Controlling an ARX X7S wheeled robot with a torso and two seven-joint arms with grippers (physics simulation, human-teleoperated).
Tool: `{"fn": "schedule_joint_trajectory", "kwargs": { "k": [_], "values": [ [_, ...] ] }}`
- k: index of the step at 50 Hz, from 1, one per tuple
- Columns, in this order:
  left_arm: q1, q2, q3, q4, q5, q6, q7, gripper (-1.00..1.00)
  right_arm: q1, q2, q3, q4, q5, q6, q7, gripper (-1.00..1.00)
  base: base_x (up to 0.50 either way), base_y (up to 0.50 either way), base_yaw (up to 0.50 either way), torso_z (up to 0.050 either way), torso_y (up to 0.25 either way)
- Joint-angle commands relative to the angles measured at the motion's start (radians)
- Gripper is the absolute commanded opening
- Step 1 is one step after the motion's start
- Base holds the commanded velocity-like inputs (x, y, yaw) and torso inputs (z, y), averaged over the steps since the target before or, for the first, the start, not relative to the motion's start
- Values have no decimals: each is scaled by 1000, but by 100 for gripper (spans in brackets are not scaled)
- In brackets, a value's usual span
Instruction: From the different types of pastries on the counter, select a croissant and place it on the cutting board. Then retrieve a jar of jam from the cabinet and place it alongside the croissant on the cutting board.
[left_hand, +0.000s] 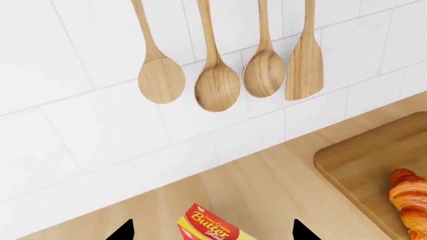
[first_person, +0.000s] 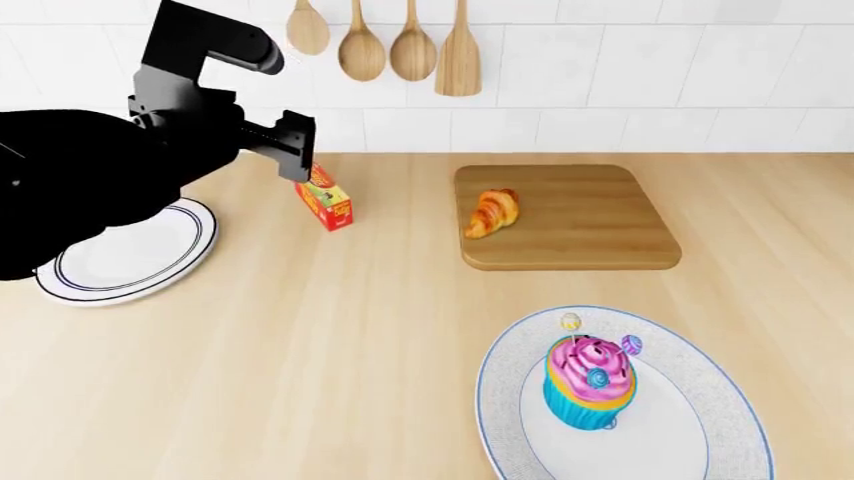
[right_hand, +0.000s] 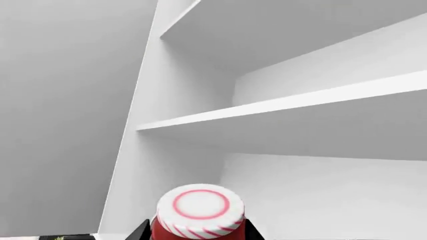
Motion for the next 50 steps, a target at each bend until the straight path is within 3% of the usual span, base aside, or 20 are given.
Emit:
{"fn": "schedule_joint_trajectory", "kwargs": {
  "k": [1,50],
  "values": [
    [1,0,-3,-1,1,-1,-1,100,3,-9,4,-26,48,57,-5,-100,0,0,0,0,0],
    [11,9,-9,-18,12,1,9,100,3,-78,-19,102,-184,295,-234,-100,0,0,0,0,0]
  ]
}}
